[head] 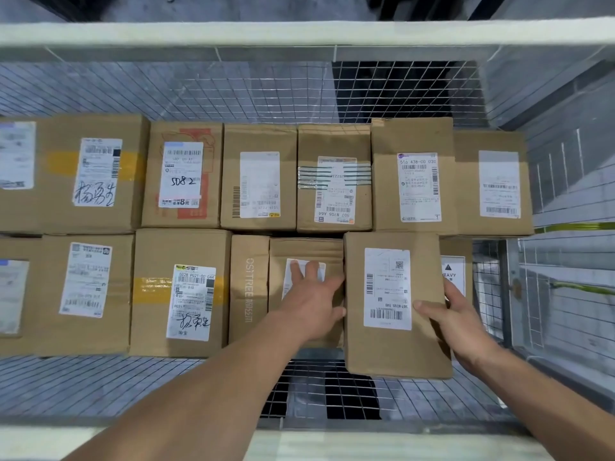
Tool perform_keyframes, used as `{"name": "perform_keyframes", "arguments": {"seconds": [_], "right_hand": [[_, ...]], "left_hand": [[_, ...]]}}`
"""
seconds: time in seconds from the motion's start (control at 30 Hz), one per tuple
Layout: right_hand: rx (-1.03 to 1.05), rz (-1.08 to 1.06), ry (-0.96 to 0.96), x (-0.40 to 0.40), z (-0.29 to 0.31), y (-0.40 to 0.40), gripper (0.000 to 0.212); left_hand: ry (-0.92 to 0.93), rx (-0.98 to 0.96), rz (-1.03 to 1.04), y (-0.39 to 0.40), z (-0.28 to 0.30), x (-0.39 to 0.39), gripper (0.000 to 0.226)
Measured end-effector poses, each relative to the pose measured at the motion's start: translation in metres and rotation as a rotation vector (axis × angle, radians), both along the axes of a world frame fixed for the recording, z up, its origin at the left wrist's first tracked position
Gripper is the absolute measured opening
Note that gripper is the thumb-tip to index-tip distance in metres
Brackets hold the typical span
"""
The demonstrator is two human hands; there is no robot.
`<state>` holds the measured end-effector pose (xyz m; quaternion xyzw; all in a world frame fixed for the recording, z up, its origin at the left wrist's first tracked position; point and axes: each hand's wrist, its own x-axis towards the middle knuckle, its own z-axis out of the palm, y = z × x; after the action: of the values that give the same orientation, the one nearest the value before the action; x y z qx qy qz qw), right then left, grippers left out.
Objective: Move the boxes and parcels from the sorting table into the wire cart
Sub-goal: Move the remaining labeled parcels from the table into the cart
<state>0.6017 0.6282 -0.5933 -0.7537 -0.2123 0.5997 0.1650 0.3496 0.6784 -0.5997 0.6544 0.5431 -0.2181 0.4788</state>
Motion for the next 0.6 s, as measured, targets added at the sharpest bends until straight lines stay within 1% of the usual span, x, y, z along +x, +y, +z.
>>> {"name": "perform_keyframes", "arguments": {"seconds": [0.17,0.27,0.4,0.5,0.6], "right_hand": [[0.003,0.005,0.010,0.003,0.003,-0.004,0.067],[-0.005,-0.007,0.019,0.004,-0.001,-0.001,0.075],[0.015,-0.045,0.049,0.008,-0.009,-0.001,0.074],[0.028,-0.068,0.036,0.011,-0.010,-0.003,0.078],[0.018,-0.036,0.029,0.012,-0.011,-0.003,0.079]], "left_hand": [[-0.025,-0.040,-0.043,0.003,0.006,-0.009,0.069],[-0.048,-0.055,-0.016,0.002,0.006,-0.009,0.074],[-0.060,-0.051,0.010,-0.002,0.001,-0.006,0.080],[-0.069,-0.037,0.016,-0.004,-0.001,-0.006,0.080],[-0.064,-0.025,0.016,-0.004,-0.002,-0.005,0.078]]}}
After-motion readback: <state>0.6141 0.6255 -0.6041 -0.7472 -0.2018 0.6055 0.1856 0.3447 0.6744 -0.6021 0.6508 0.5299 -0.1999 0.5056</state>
